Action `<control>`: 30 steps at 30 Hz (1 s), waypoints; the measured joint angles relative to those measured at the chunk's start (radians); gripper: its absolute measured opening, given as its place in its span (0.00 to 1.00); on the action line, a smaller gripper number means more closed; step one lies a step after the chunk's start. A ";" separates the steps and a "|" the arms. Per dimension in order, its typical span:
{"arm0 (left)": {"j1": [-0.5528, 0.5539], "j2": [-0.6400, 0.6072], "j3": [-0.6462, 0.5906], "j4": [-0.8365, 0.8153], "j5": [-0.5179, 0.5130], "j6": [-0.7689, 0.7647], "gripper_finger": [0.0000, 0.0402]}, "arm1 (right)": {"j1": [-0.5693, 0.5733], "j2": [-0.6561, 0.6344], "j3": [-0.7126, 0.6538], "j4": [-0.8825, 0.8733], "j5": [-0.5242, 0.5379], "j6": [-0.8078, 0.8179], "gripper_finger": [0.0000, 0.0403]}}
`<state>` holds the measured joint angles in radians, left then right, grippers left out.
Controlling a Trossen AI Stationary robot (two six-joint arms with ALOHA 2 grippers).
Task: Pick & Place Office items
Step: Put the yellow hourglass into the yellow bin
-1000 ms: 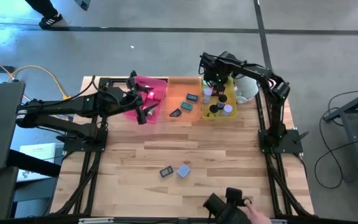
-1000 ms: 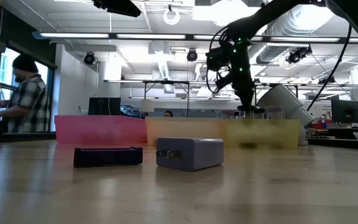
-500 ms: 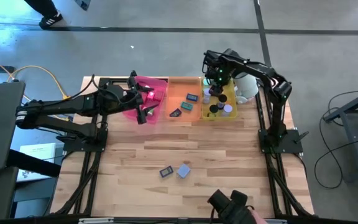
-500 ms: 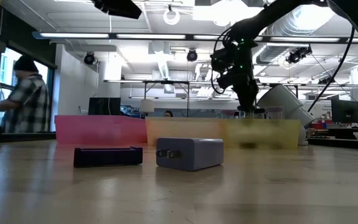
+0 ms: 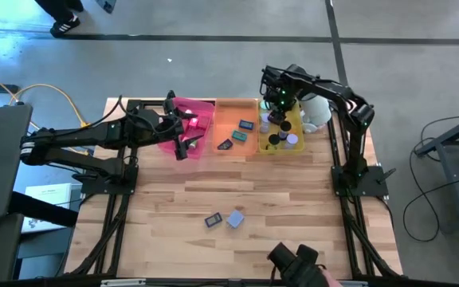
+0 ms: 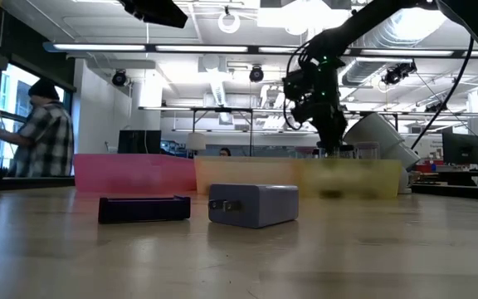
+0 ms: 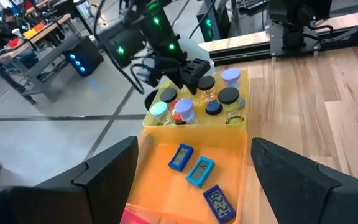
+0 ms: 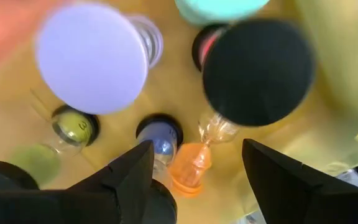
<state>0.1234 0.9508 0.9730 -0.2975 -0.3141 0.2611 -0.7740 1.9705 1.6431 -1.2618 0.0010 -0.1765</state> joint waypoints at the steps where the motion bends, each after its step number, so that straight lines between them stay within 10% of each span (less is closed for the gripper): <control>1: 0.000 0.000 0.000 -0.002 0.000 -0.001 0.76 | 0.000 0.000 -0.016 0.003 0.003 -0.003 0.58; 30: 0.012 0.000 0.000 -0.021 0.009 -0.016 0.76 | 0.001 0.002 -0.181 0.221 0.112 -0.051 0.58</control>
<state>0.1356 0.9508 0.9730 -0.3183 -0.3050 0.2451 -0.7731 1.9720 1.4624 -1.0410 0.1129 -0.2277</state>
